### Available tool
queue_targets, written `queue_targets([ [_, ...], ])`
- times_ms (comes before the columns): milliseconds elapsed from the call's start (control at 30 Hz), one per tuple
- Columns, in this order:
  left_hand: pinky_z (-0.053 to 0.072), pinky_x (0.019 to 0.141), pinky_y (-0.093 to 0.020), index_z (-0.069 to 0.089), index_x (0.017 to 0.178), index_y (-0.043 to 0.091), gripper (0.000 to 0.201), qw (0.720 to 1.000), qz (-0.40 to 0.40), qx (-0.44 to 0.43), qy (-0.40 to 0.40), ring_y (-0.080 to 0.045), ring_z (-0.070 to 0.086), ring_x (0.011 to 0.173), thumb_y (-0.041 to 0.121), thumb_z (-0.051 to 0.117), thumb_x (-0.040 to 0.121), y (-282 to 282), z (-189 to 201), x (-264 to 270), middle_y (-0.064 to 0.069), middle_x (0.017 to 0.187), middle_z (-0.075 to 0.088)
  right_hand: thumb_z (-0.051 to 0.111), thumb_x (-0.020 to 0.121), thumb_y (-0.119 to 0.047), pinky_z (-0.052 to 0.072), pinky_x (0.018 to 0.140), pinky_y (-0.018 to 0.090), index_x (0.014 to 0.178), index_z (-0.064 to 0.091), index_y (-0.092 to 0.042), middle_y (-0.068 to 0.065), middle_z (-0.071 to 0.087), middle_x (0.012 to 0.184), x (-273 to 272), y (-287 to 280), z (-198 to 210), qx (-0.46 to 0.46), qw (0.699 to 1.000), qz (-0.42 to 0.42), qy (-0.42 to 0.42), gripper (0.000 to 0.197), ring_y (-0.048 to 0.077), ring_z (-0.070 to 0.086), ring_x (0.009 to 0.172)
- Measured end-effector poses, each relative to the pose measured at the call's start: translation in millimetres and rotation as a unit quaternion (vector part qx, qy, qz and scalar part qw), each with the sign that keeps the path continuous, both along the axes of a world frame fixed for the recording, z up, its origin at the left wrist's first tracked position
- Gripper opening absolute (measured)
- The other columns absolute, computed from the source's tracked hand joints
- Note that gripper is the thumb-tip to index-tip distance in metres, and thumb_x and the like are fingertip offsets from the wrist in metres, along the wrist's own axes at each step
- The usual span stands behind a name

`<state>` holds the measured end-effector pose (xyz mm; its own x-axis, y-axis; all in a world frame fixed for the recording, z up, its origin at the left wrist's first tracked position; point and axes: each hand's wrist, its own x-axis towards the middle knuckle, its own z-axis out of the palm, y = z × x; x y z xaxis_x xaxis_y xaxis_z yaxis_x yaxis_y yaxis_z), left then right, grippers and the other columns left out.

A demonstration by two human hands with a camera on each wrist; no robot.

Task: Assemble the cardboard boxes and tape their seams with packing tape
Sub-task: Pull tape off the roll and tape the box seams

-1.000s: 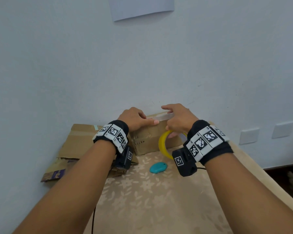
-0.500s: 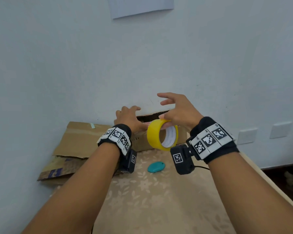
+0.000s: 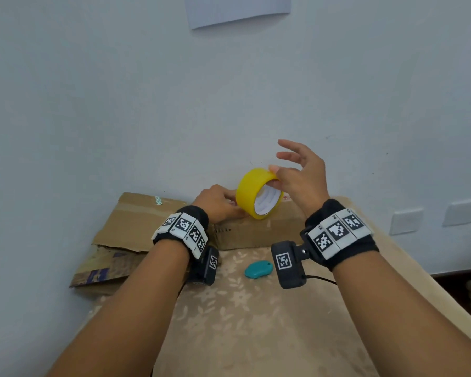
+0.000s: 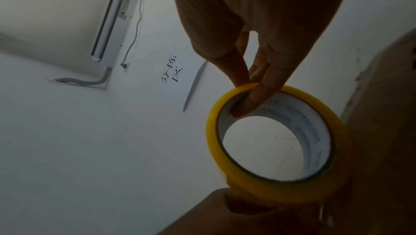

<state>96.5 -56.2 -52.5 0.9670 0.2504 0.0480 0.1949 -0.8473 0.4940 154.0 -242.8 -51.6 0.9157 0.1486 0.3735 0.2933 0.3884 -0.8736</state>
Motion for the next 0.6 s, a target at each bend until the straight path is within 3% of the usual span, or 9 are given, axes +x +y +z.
queue_targets([
  [67, 0.043, 0.087, -0.026, 0.077, 0.112, 0.036, 0.032, 1.000, -0.010, -0.007, 0.001, -0.013, 0.061, 0.104, 0.046, 0.082, 0.083, 2, -2, -2, 0.004, 0.113, 0.074, 0.068, 0.089, 0.013, 0.058, 0.061, 0.021, 0.127, 0.068, -0.011, 0.011, 0.063, 0.115, 1, 2, -3, 0.021, 1.000, -0.014, 0.017, 0.044, 0.000, 0.070, 0.080],
  [167, 0.042, 0.089, -0.024, 0.076, 0.118, 0.037, 0.039, 0.999, -0.028, -0.029, -0.008, -0.009, 0.062, 0.106, 0.050, 0.081, 0.082, 3, -2, -6, 0.009, 0.116, 0.074, 0.063, 0.092, 0.014, 0.060, 0.067, 0.024, 0.121, 0.070, -0.006, 0.014, 0.064, 0.111, 5, 6, -9, 0.063, 0.994, -0.024, 0.087, 0.035, 0.015, 0.068, 0.088],
  [267, 0.042, 0.085, -0.018, 0.072, 0.127, 0.032, 0.046, 0.997, -0.045, -0.048, -0.031, -0.008, 0.061, 0.109, 0.046, 0.080, 0.084, 5, -4, -6, 0.011, 0.123, 0.071, 0.048, 0.094, 0.018, 0.060, 0.066, 0.024, 0.112, 0.071, -0.002, 0.016, 0.066, 0.104, 7, 7, -8, 0.103, 0.982, -0.019, 0.156, 0.035, 0.019, 0.067, 0.089],
  [367, 0.041, 0.079, -0.011, 0.074, 0.120, 0.035, 0.031, 0.995, -0.047, -0.063, -0.066, -0.009, 0.063, 0.111, 0.039, 0.077, 0.089, 5, -6, -6, 0.013, 0.115, 0.072, 0.045, 0.090, 0.019, 0.061, 0.079, 0.030, 0.107, 0.072, -0.003, 0.016, 0.068, 0.109, 10, 8, -11, 0.122, 0.977, -0.016, 0.175, 0.039, 0.022, 0.068, 0.098],
  [467, 0.047, 0.091, -0.022, 0.074, 0.106, 0.047, 0.018, 0.992, -0.039, -0.090, -0.077, -0.010, 0.062, 0.114, 0.040, 0.075, 0.090, 2, -7, -6, 0.014, 0.115, 0.072, 0.069, 0.089, 0.003, 0.058, 0.094, 0.037, 0.113, 0.075, -0.015, 0.007, 0.071, 0.118, 12, 9, -23, -0.024, 0.992, -0.063, 0.109, 0.031, 0.022, 0.067, 0.110],
  [533, 0.047, 0.102, -0.032, 0.074, 0.104, 0.050, 0.016, 0.994, -0.041, -0.077, -0.071, -0.012, 0.061, 0.118, 0.044, 0.071, 0.089, 0, -8, -7, 0.014, 0.121, 0.072, 0.080, 0.086, -0.013, 0.055, 0.086, 0.032, 0.110, 0.076, -0.018, 0.000, 0.073, 0.107, 13, 4, -27, -0.135, 0.984, -0.103, 0.058, 0.024, 0.018, 0.066, 0.103],
  [600, 0.043, 0.103, -0.029, 0.073, 0.112, 0.048, 0.024, 0.996, -0.046, -0.043, -0.064, -0.012, 0.059, 0.121, 0.037, 0.064, 0.093, -1, -9, -6, 0.015, 0.126, 0.070, 0.077, 0.091, -0.023, 0.047, 0.072, 0.024, 0.103, 0.076, -0.015, -0.003, 0.070, 0.090, 13, 0, -26, -0.203, 0.969, -0.138, 0.016, 0.014, 0.018, 0.064, 0.091],
])
